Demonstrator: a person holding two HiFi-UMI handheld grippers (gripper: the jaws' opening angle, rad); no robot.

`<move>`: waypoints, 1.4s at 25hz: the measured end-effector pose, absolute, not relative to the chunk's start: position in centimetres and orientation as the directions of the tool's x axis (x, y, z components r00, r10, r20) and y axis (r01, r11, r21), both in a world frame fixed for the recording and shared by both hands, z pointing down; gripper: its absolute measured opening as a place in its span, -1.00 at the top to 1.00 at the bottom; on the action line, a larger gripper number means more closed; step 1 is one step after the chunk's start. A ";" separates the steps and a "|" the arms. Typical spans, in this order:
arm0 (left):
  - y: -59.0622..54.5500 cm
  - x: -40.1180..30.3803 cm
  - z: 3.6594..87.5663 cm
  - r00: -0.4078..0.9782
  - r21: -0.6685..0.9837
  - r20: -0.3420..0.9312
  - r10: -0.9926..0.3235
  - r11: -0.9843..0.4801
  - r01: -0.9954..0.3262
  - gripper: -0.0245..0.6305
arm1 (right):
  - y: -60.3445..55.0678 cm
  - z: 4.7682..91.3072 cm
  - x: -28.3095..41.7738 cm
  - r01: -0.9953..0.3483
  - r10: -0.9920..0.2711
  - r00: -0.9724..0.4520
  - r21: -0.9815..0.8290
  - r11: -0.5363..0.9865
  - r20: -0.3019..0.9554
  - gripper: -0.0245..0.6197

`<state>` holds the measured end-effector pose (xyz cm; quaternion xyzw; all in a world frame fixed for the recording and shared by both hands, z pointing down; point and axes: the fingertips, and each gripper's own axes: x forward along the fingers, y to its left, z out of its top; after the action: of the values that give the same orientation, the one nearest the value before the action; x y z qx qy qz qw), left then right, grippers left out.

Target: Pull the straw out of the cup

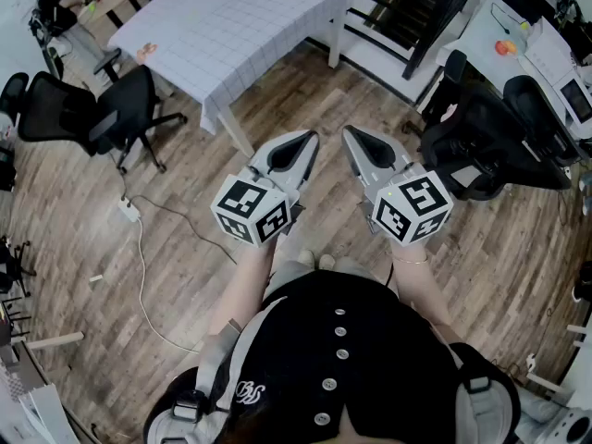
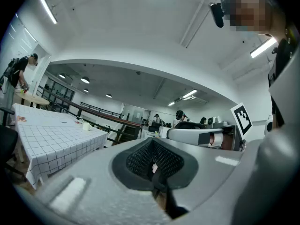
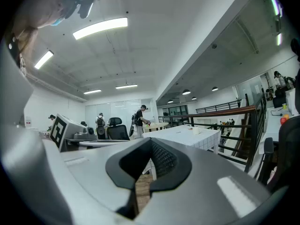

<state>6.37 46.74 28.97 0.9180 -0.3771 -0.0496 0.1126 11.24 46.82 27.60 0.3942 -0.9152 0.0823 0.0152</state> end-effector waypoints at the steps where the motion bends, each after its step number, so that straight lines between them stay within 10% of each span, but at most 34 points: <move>1: 46.7 6.5 29.0 0.713 0.246 -0.005 -0.702 -0.692 -0.679 0.93 | 46.8 27.6 11.3 -0.724 -0.720 -0.688 -0.138 0.675 0.090 0.93; 35: 40.2 3.4 29.5 0.740 0.247 -0.009 -0.672 -0.719 -0.650 0.93 | 41.2 28.4 7.4 -0.737 -0.740 -0.670 -0.175 0.653 0.062 0.92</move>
<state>3.39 40.17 29.48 0.9258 -0.3569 -0.0491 0.1147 7.40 41.16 28.40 0.4062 -0.9090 0.0927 -0.0076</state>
